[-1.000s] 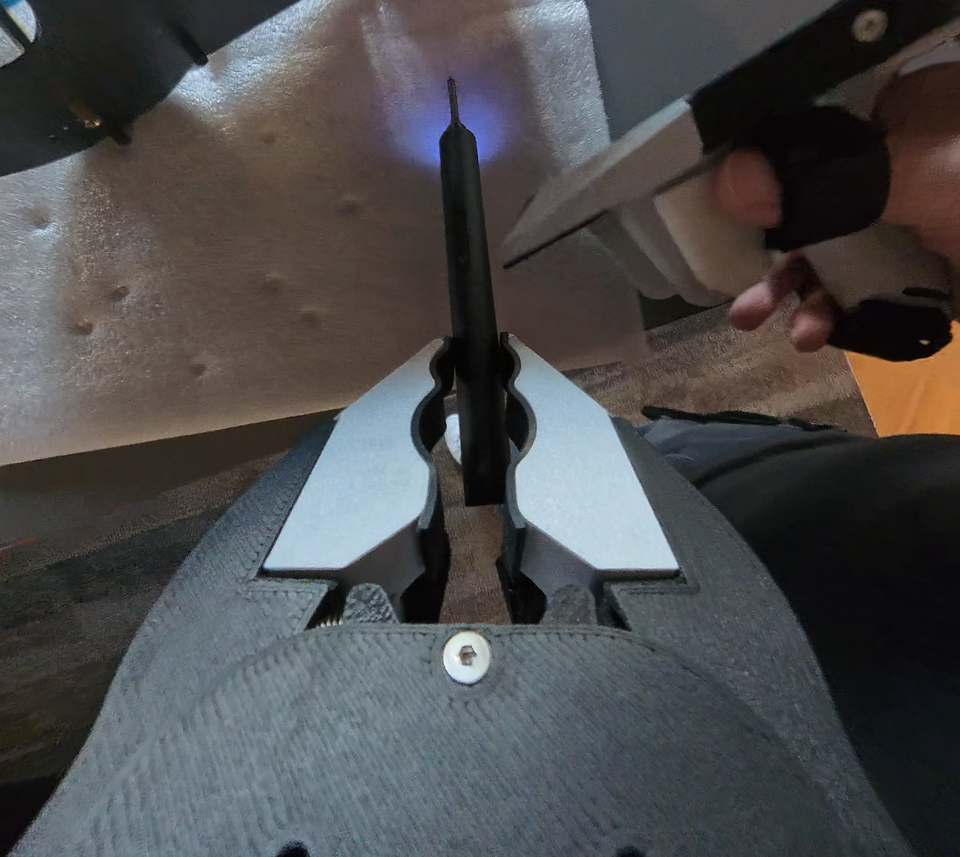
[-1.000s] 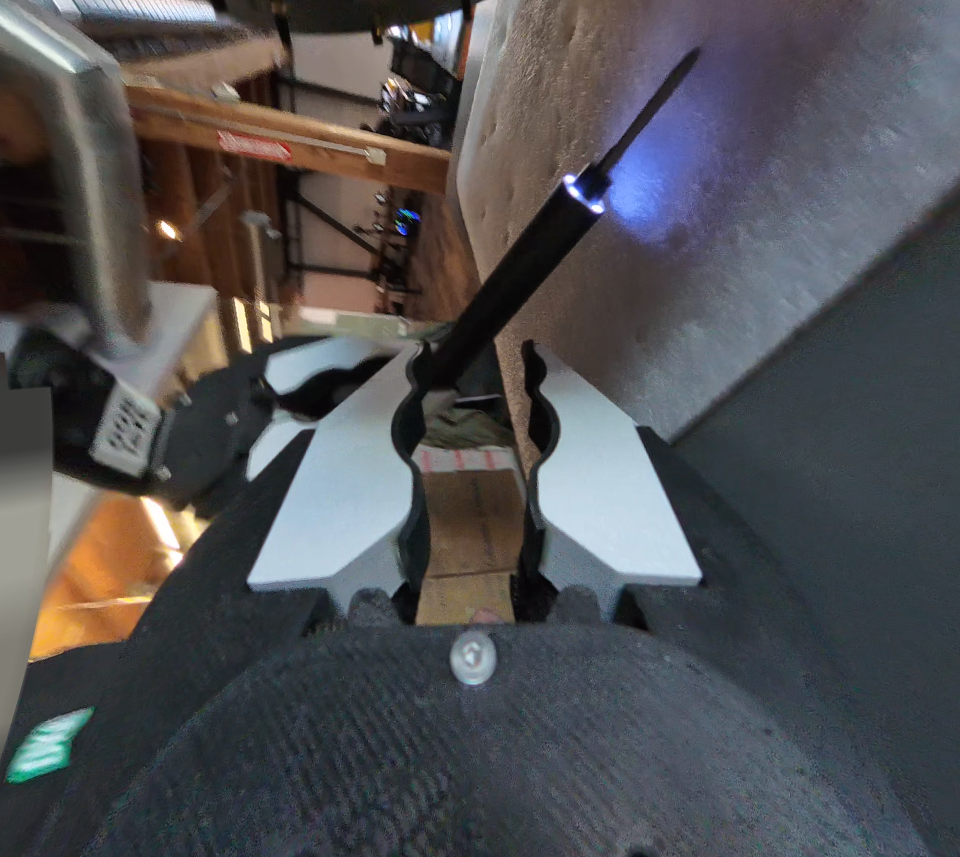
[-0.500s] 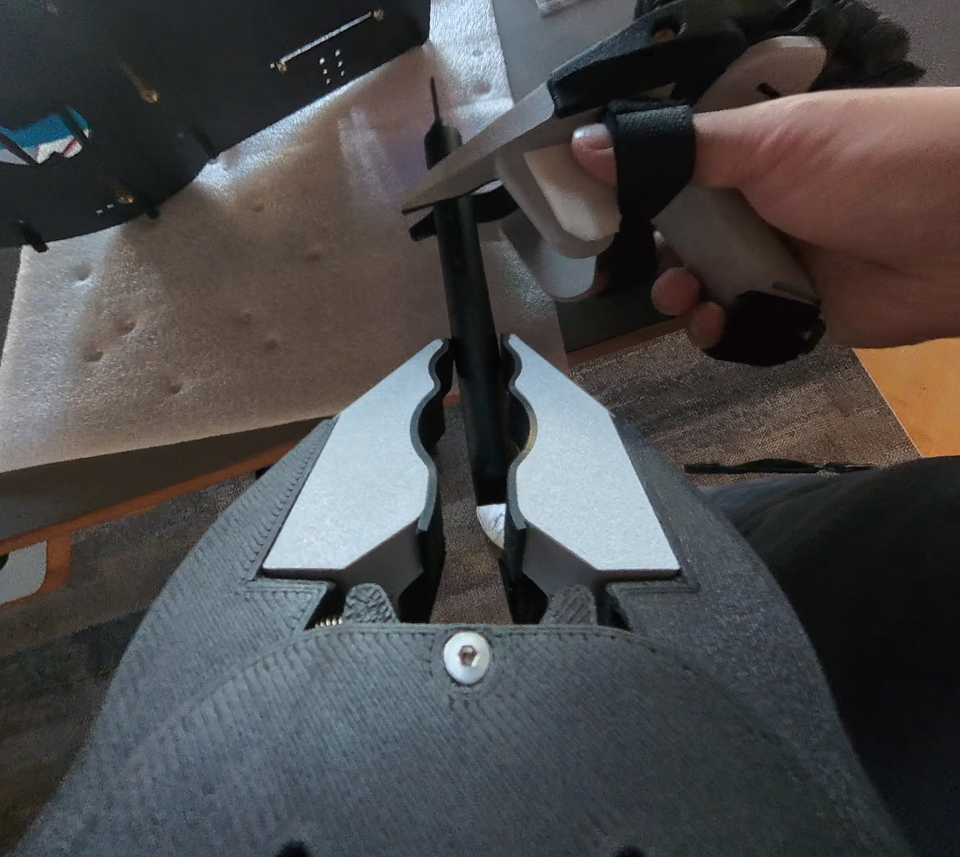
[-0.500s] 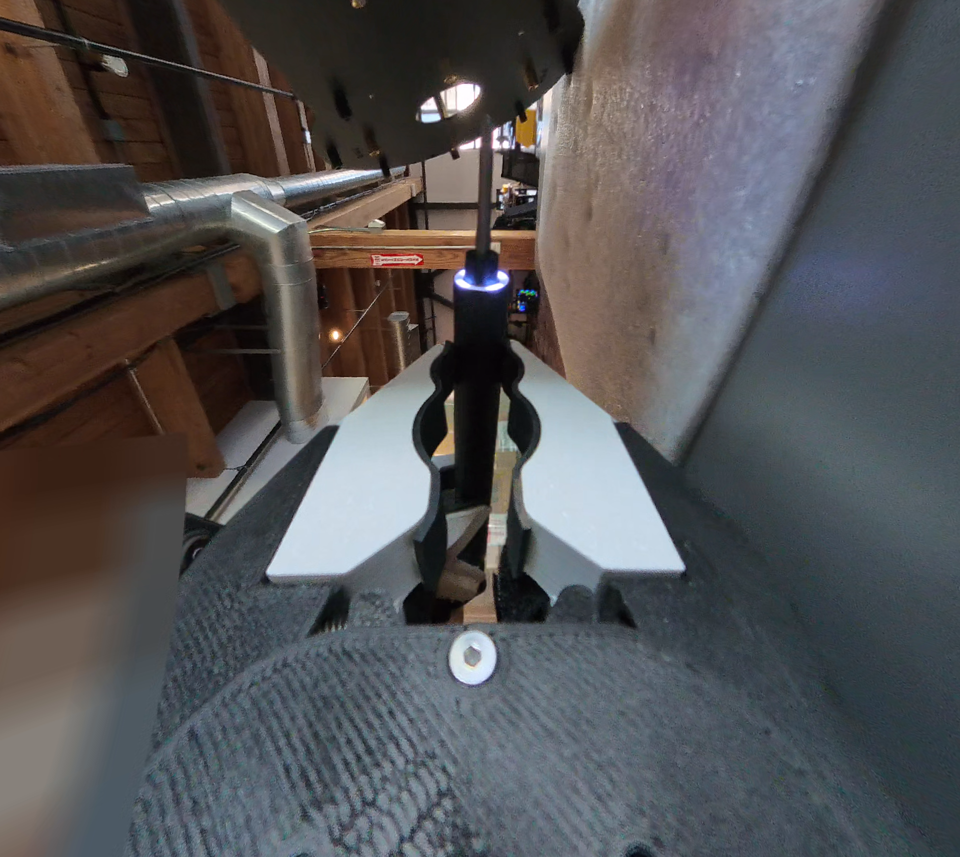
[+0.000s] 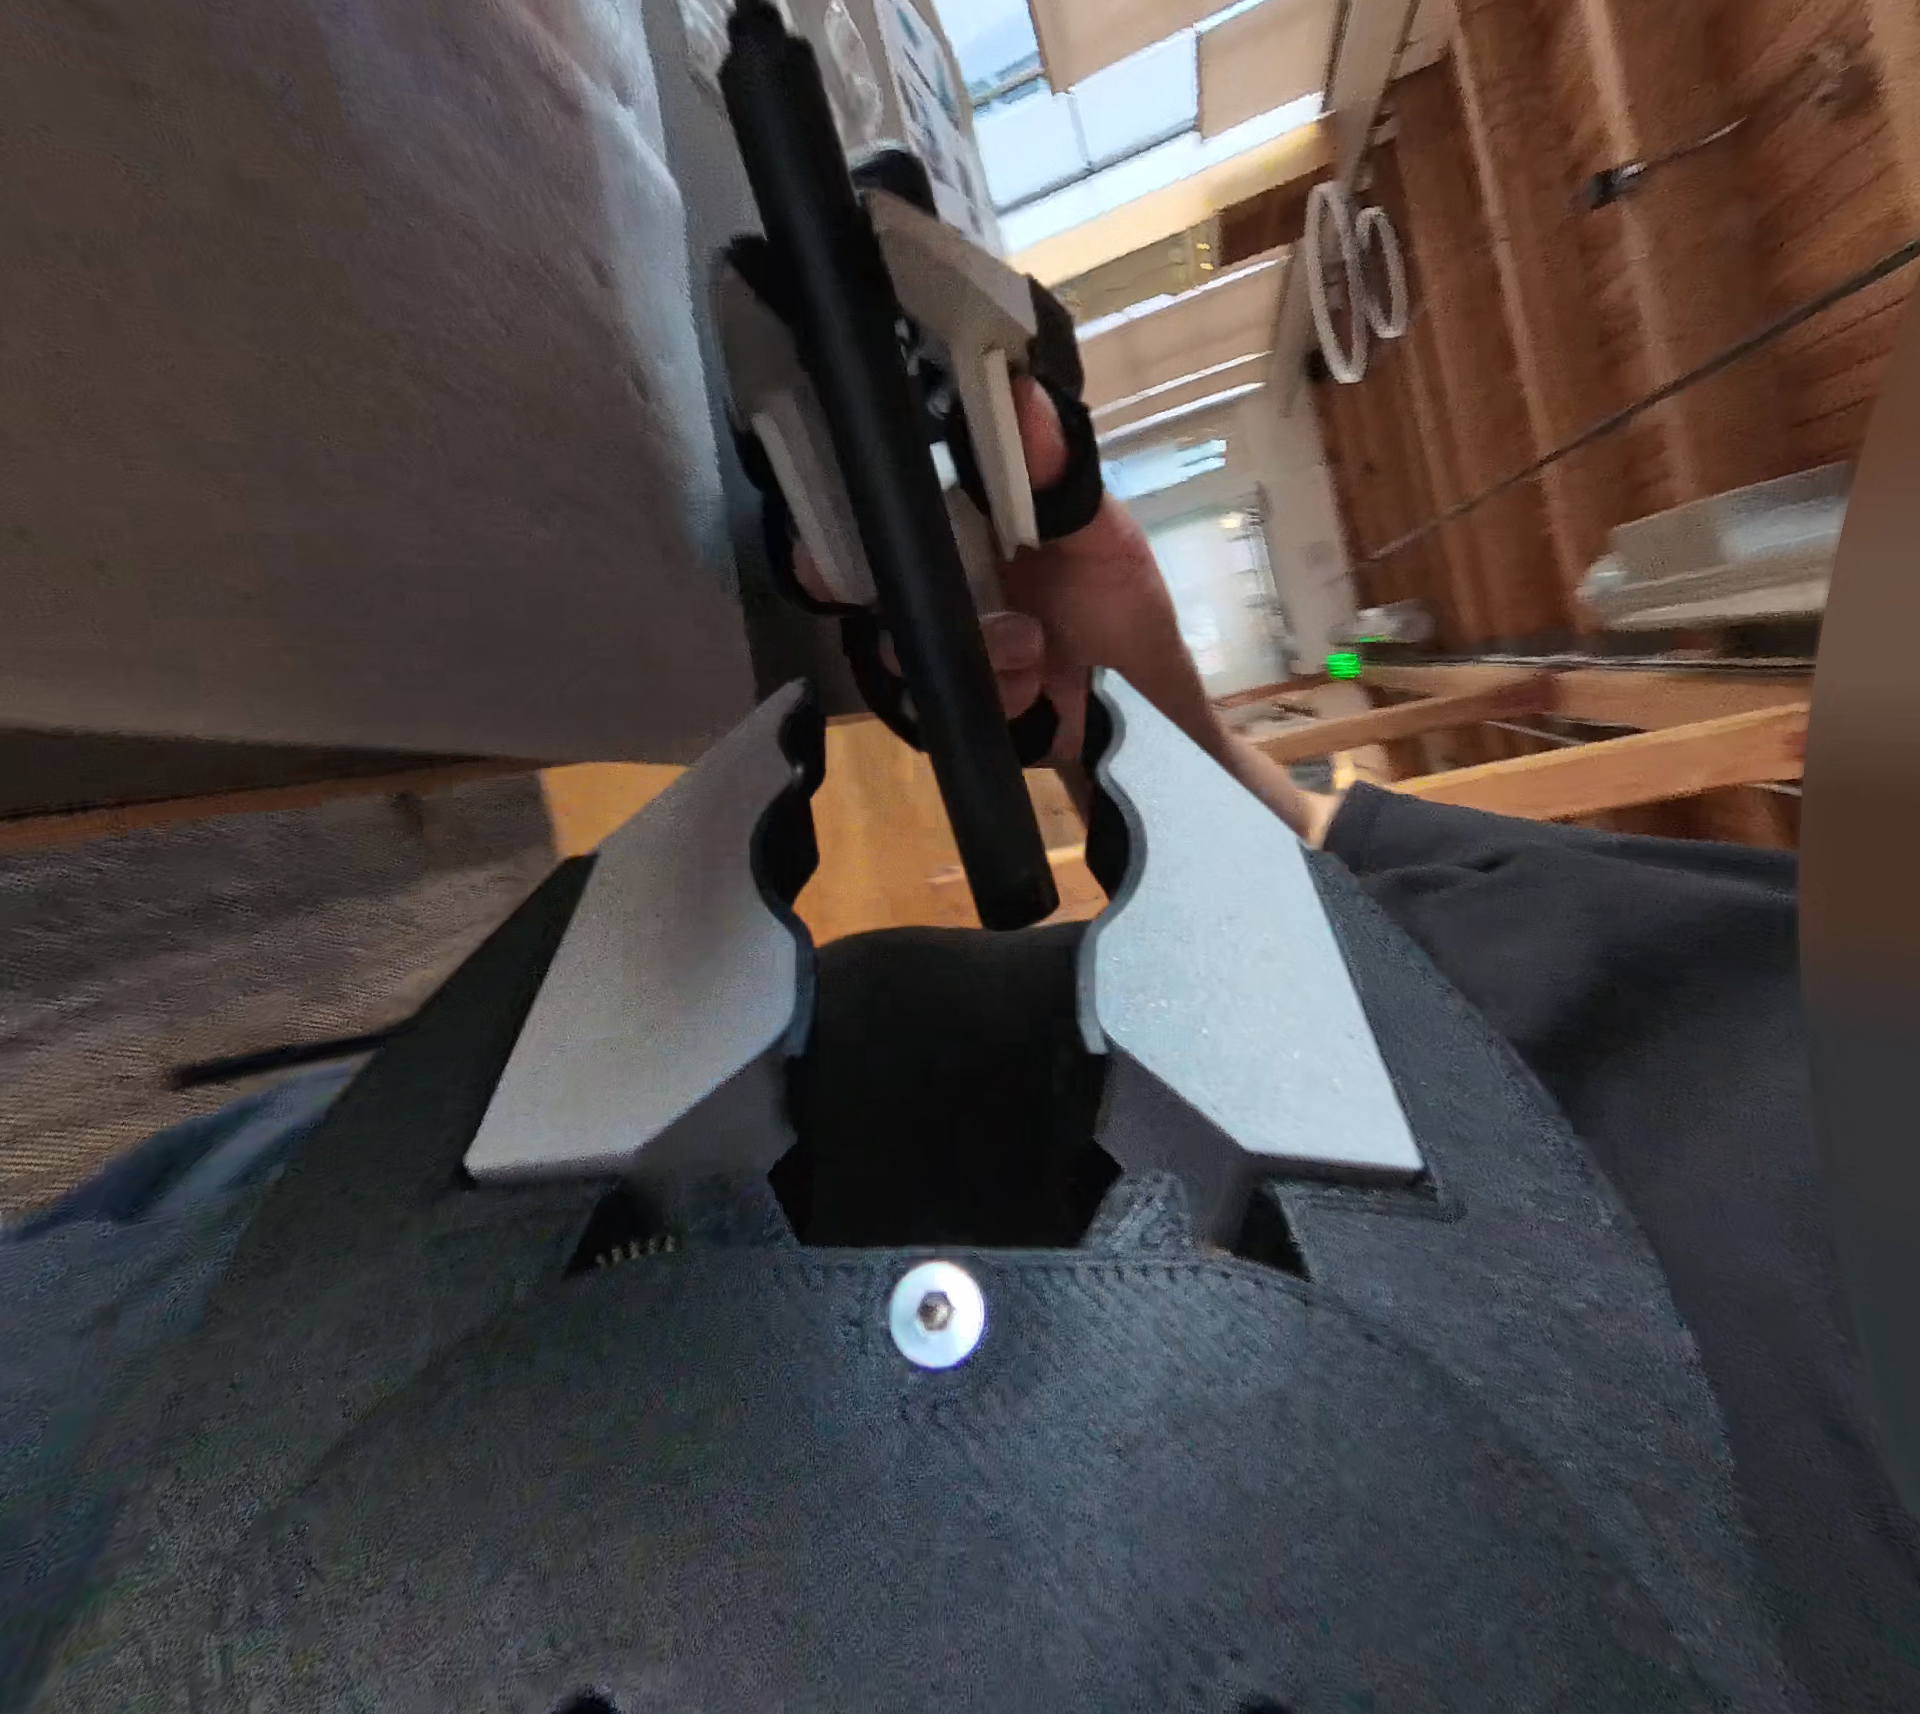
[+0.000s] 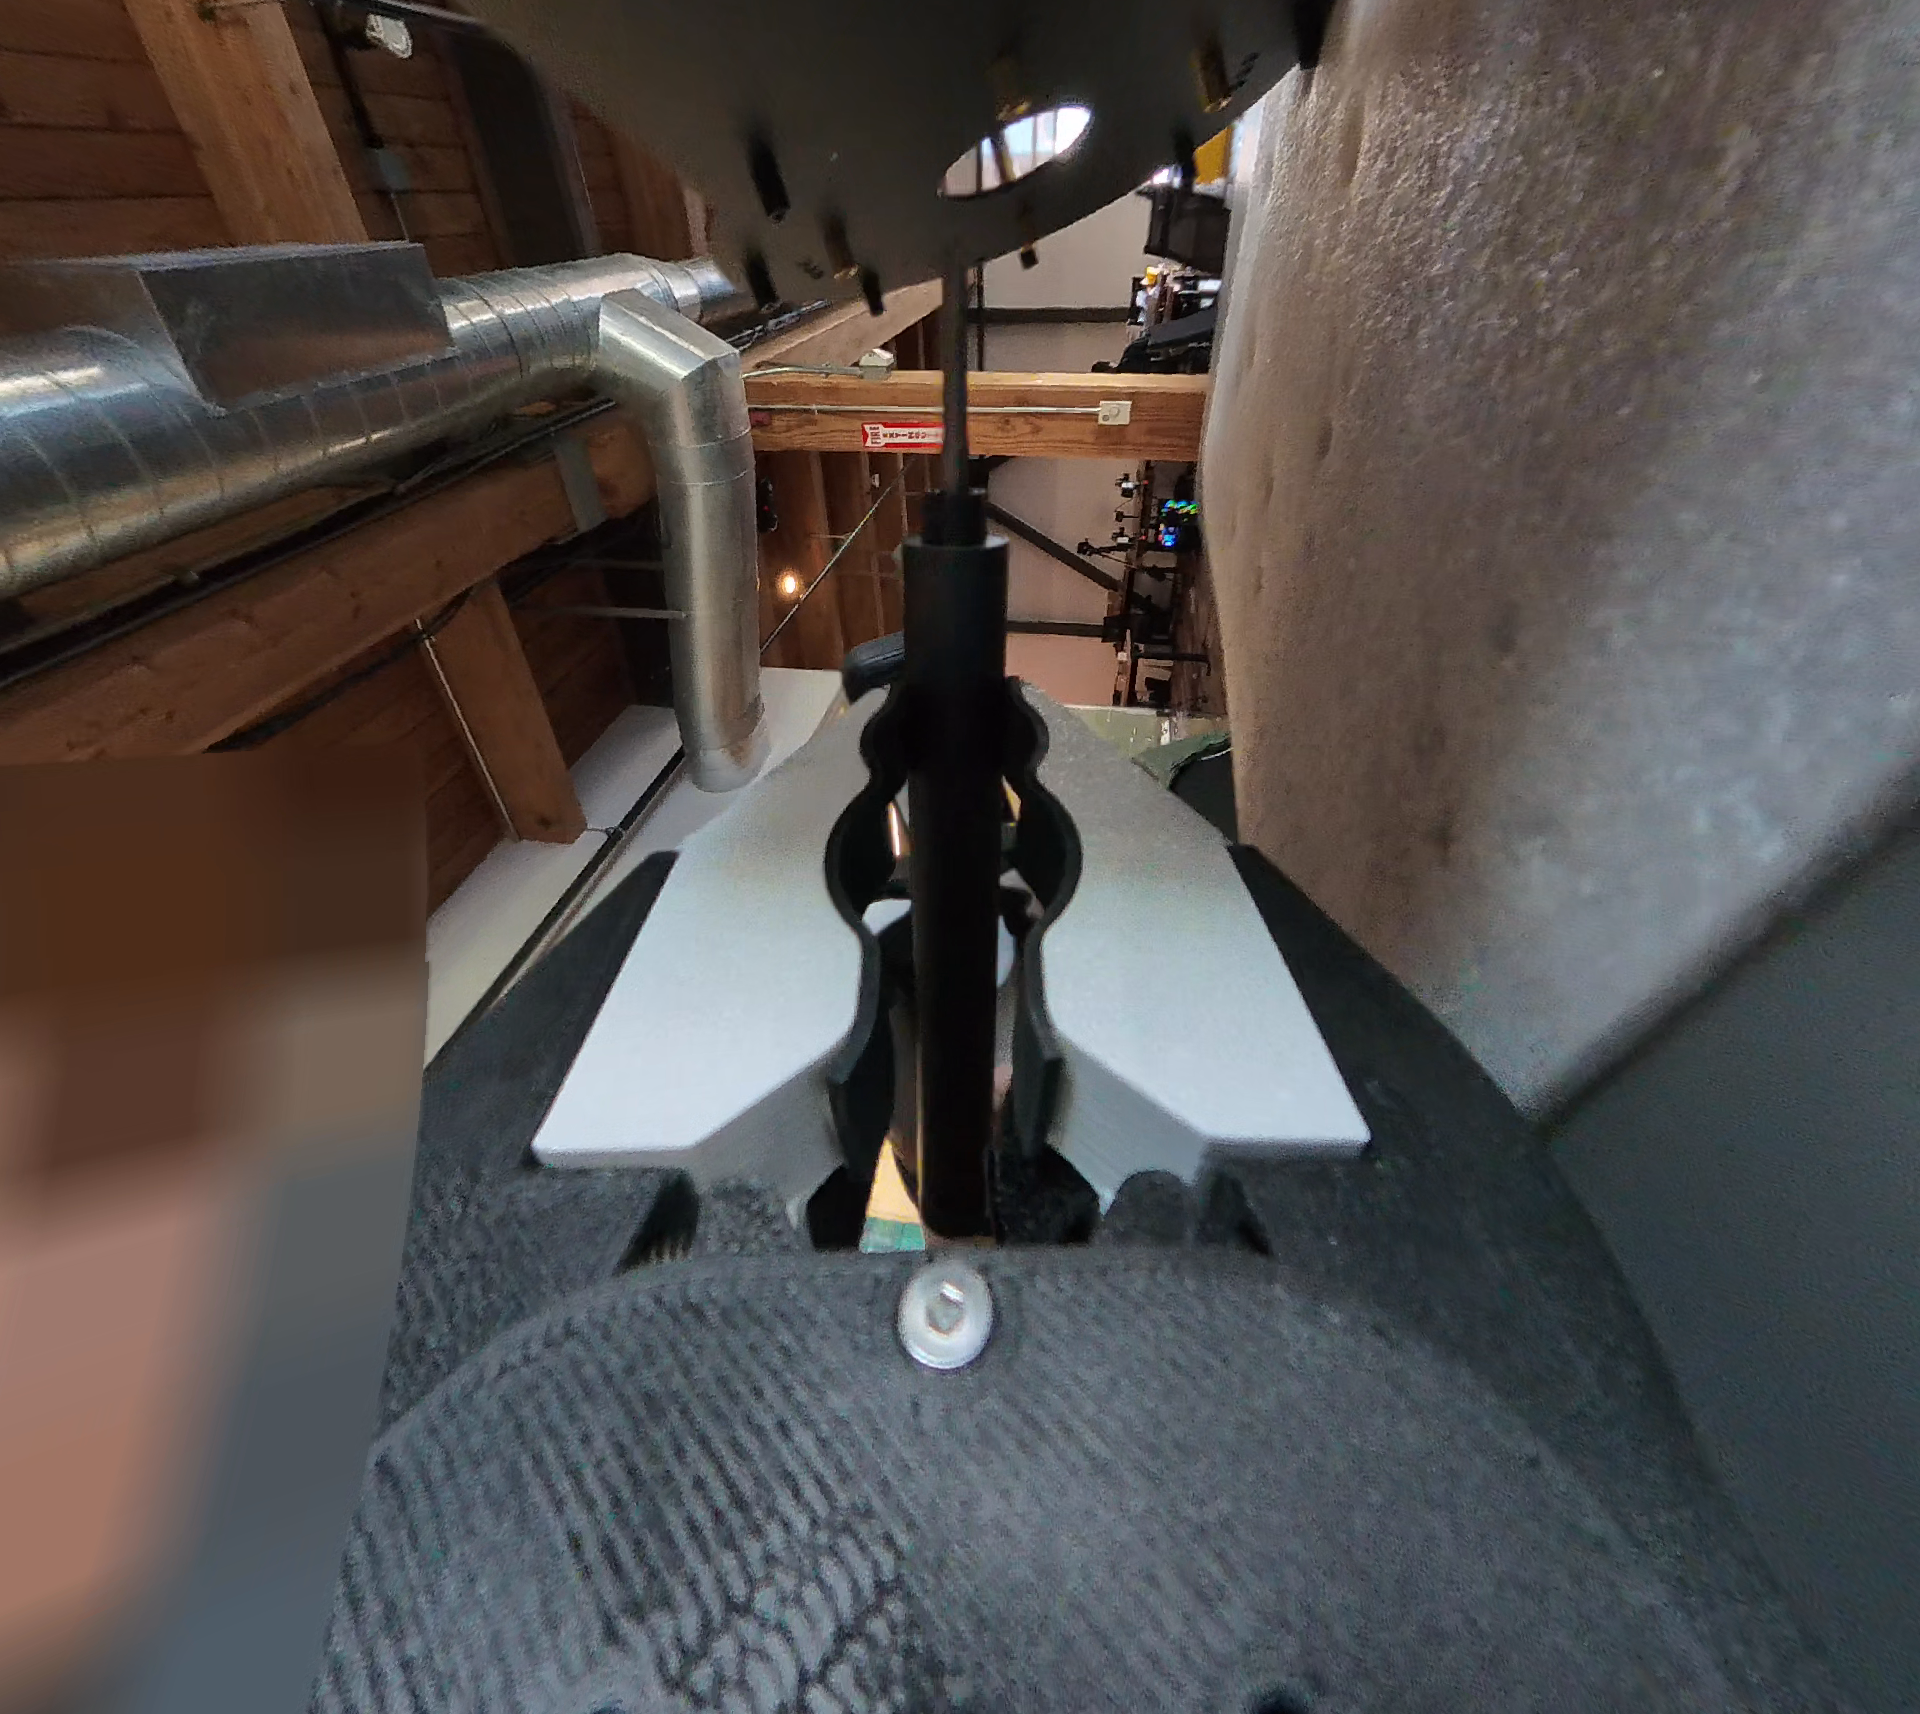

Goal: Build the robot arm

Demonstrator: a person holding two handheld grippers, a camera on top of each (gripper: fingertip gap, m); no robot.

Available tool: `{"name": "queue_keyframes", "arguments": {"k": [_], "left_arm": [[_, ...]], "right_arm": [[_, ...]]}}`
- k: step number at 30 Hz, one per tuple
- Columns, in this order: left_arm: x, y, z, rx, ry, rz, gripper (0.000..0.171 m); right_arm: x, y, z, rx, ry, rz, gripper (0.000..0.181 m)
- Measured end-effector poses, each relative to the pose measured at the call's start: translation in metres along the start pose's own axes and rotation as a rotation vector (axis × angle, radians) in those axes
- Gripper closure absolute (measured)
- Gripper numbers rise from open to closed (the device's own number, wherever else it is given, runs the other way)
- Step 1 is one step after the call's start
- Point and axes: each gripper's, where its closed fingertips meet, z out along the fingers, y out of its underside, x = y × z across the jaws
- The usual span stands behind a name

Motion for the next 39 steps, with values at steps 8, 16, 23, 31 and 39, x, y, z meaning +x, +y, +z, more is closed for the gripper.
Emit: {"name": "queue_keyframes", "arguments": {"k": [8, 16, 23, 31, 39], "left_arm": [[-0.006, -0.003, 0.010, -0.145, 0.164, -0.127, 0.153], [-0.024, -0.016, 0.004, -0.145, 0.082, -0.136, 0.154], [-0.025, -0.022, 0.021, -0.046, 0.092, -0.198, 0.154], [-0.031, -0.022, 0.037, 0.061, 0.055, -0.229, 0.155], [-0.035, -0.025, 0.039, 0.086, 0.025, -0.222, 0.155]], "right_arm": [[0.003, -0.014, 0.018, 0.034, -0.008, 0.008, 0.165], [0.012, -0.009, 0.020, -0.106, 0.127, -0.184, 0.160], [0.015, -0.020, 0.009, -0.167, 0.155, -0.228, 0.163], [0.025, -0.023, 0.005, -0.265, 0.213, -0.209, 0.164], [0.030, -0.028, 0.005, -0.281, 0.261, -0.248, 0.163]]}}
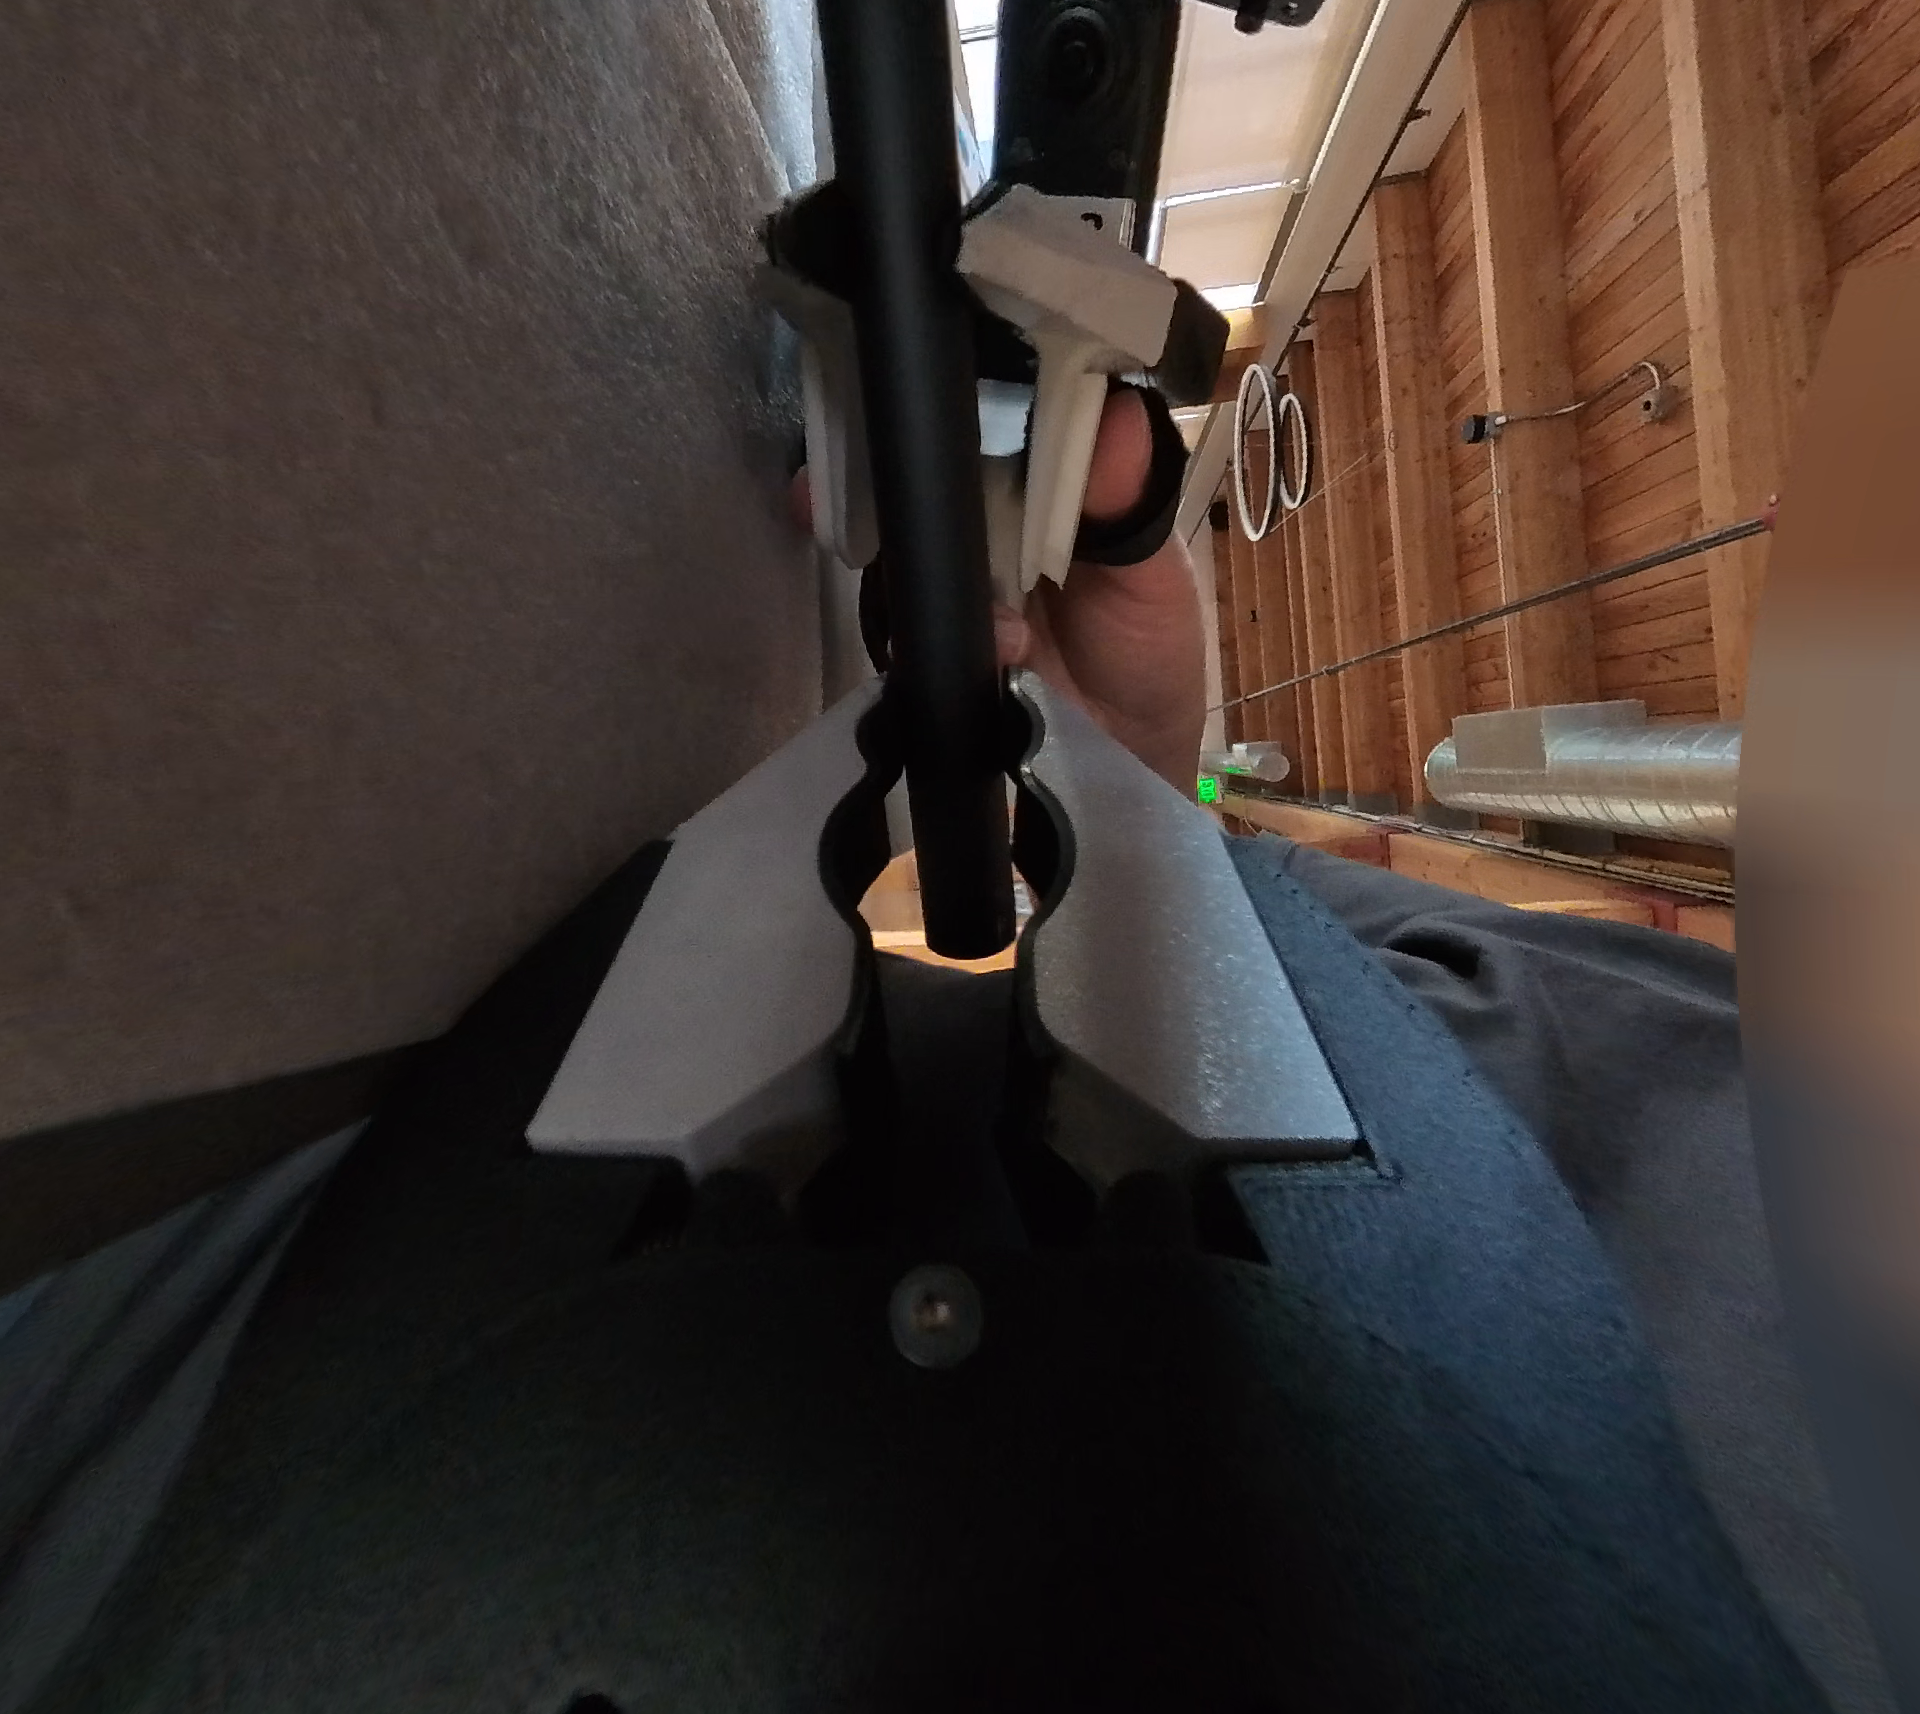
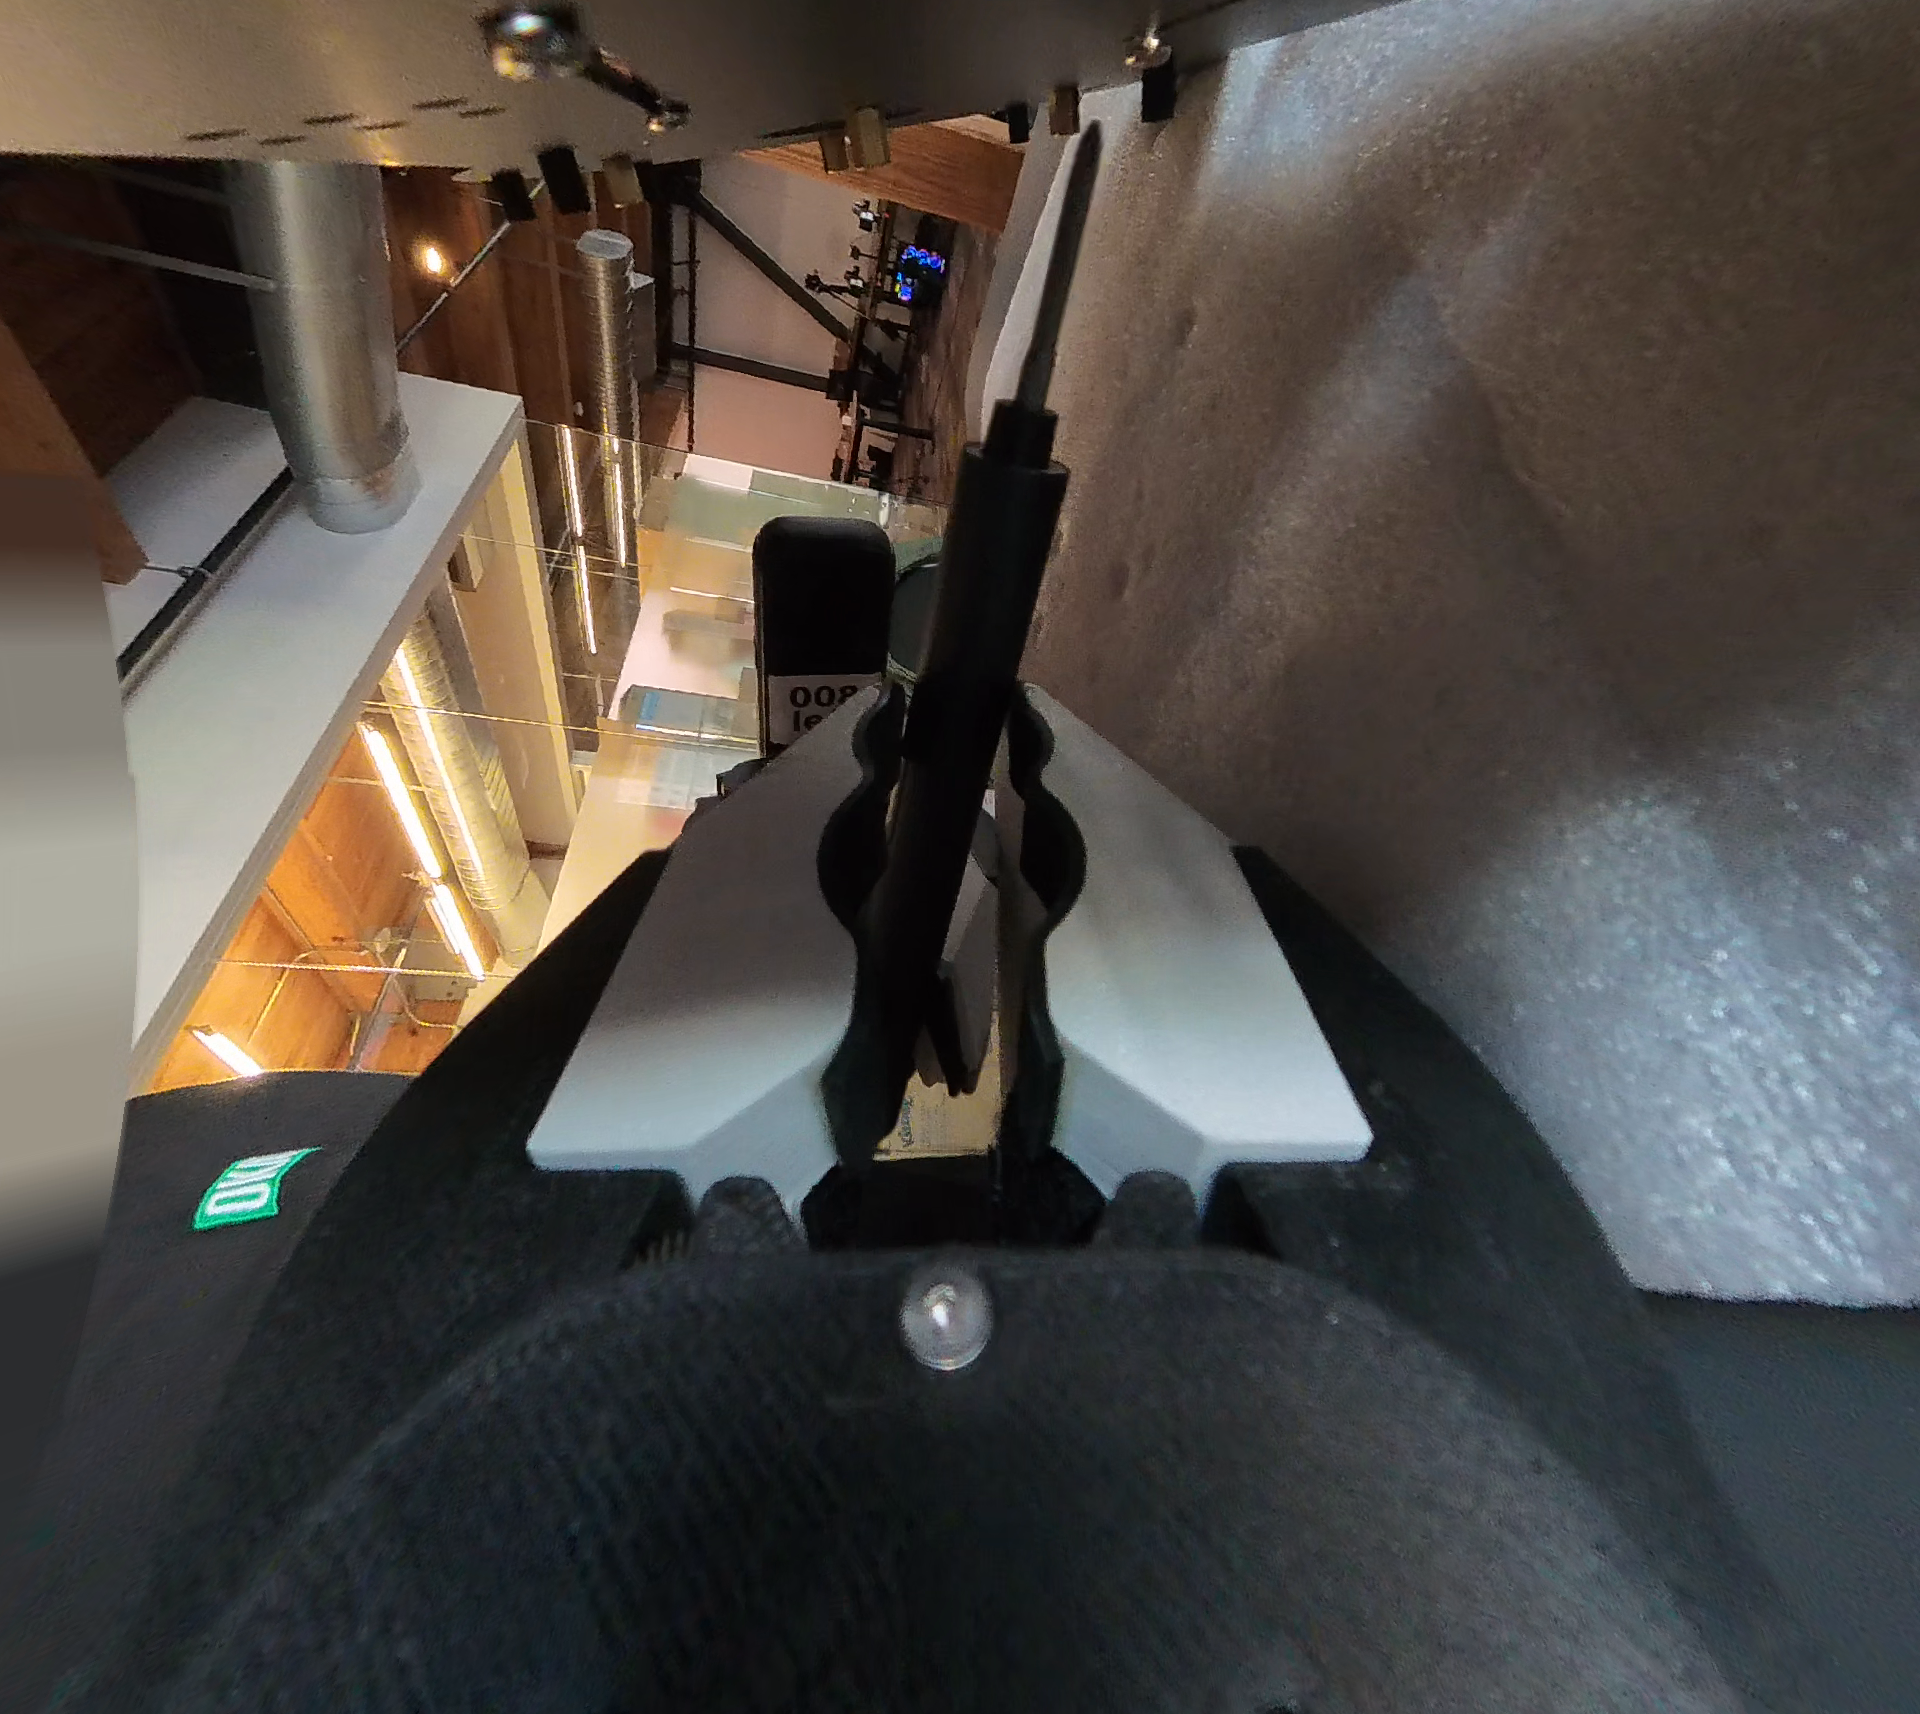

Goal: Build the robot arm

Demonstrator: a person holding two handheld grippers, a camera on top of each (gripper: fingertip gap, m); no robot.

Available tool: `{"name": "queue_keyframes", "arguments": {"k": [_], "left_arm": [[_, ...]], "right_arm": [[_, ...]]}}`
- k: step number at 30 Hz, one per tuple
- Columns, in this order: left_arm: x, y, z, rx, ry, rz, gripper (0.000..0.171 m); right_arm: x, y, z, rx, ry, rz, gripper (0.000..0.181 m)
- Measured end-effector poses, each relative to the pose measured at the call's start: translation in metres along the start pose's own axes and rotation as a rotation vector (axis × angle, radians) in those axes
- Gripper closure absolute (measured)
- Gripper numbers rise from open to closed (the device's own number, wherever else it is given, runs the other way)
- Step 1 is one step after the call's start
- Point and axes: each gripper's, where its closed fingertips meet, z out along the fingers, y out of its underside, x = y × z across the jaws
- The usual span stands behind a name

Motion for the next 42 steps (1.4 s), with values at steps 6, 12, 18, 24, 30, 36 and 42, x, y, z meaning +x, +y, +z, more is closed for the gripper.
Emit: {"name": "queue_keyframes", "arguments": {"k": [6, 12, 18, 24, 30, 36, 42], "left_arm": [[0.000, -0.003, 0.001, -0.008, 0.001, -0.005, 0.155], [0.000, -0.004, 0.001, -0.020, -0.001, -0.006, 0.155], [0.000, -0.005, 0.001, -0.020, 0.002, -0.013, 0.155], [0.000, -0.007, 0.002, -0.022, 0.004, -0.012, 0.155], [0.001, -0.007, 0.001, -0.014, 0.010, -0.013, 0.155], [0.001, -0.007, 0.001, -0.012, 0.014, -0.016, 0.155], [0.001, -0.007, 0.001, -0.005, 0.011, -0.010, 0.155]], "right_arm": [[0.001, -0.004, -0.001, 0.037, -0.017, 0.009, 0.164], [0.002, -0.005, -0.001, 0.047, -0.013, 0.017, 0.164], [0.002, -0.007, -0.001, 0.064, -0.012, 0.025, 0.164], [0.003, -0.009, -0.001, 0.076, -0.012, 0.034, 0.164], [0.000, -0.009, -0.002, 0.078, -0.036, 0.044, 0.158], [-0.002, -0.008, -0.012, 0.095, -0.044, 0.077, 0.158], [0.000, -0.009, -0.014, 0.116, -0.038, 0.070, 0.160]]}}
